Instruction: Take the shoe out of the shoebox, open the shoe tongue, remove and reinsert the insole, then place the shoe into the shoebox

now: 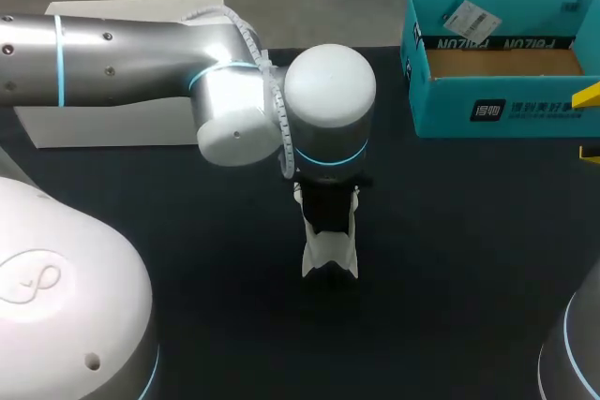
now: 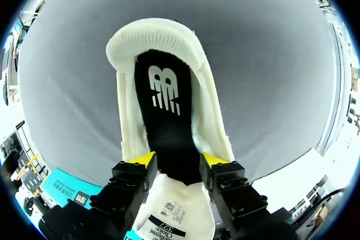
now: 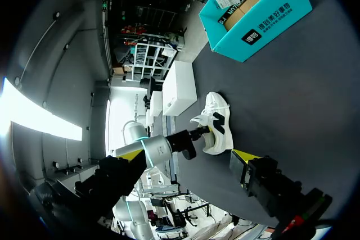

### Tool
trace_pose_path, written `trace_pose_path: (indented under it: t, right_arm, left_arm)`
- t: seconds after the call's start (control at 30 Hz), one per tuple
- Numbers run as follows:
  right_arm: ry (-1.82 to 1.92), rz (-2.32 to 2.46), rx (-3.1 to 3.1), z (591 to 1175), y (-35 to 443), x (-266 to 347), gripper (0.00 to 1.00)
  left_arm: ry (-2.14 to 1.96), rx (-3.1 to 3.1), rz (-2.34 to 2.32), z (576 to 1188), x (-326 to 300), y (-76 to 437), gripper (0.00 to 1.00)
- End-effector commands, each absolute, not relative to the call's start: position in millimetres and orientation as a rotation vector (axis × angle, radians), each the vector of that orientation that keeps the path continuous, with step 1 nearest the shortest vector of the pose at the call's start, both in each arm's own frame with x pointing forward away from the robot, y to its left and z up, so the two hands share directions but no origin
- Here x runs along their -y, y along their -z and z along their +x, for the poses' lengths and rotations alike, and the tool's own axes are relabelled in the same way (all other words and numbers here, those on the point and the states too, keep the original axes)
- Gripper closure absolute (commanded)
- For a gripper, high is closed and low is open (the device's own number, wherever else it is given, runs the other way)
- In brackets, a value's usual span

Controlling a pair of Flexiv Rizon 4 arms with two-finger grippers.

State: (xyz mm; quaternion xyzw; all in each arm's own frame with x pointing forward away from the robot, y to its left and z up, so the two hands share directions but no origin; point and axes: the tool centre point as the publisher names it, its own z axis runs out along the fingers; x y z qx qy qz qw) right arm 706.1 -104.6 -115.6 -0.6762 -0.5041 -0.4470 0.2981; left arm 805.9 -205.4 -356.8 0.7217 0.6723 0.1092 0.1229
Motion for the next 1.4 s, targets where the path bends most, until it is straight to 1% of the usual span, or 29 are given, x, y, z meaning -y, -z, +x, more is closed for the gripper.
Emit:
trace_pose_path:
  t: [0.03,0.87,1.27,1.4]
  right_arm:
    - [1.188,-1.801,1.339,704,116,104,0.0]
    - [1.188,-1.801,1.339,704,116,104,0.0]
    - [1.188,-1.801,1.339,704,116,104,0.0]
    - [1.188,-1.801,1.339,704,116,104,0.0]
  left_arm:
    - [-0.319,-1.963,2.1,804,204,353,0.0]
    - [-0.309,-1.954,2.071,805,200,326,0.0]
    - [-0.359,-1.966,2.043,829,203,318,0.0]
    - [-0.365,-1.979,2.013,837,203,308,0.0]
